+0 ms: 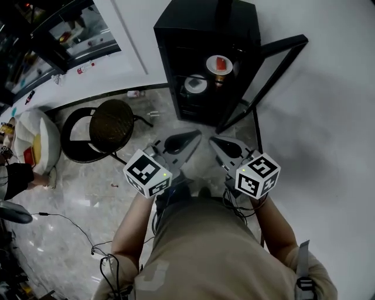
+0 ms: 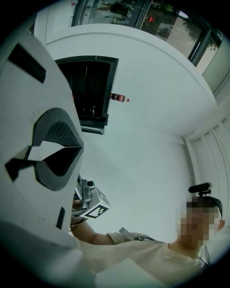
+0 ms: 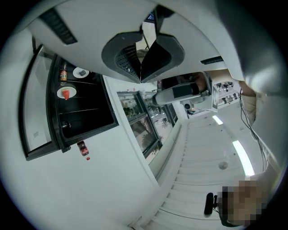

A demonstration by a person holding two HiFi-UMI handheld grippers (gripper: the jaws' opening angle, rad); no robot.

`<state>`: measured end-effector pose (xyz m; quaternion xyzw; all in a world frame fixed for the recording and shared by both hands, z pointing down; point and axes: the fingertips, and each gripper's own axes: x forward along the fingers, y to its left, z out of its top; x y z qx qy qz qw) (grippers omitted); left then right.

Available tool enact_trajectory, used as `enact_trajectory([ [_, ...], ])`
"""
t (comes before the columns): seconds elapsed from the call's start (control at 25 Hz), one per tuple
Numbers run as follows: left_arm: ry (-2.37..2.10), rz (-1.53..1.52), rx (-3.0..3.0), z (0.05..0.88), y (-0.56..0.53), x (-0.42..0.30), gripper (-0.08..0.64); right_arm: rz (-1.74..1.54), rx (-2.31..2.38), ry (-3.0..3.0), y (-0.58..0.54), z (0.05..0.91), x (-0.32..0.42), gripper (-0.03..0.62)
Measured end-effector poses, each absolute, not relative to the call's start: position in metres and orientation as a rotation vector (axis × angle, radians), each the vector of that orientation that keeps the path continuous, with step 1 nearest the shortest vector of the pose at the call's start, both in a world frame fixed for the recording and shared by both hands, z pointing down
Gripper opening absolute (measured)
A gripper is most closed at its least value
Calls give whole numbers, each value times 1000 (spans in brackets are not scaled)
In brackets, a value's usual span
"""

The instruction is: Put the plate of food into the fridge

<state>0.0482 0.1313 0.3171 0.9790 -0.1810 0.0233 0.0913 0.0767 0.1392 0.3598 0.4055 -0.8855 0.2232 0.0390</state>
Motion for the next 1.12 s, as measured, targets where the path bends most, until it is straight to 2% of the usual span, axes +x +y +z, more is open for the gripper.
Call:
enact_trajectory([
  [0.76, -698, 151, 2839, 336, 157, 24, 11, 728, 1178, -2734, 151, 374, 69, 20],
  [1.12, -752, 155, 2853, 333, 133, -32, 10, 721, 1116, -2764, 128, 369, 14, 20],
])
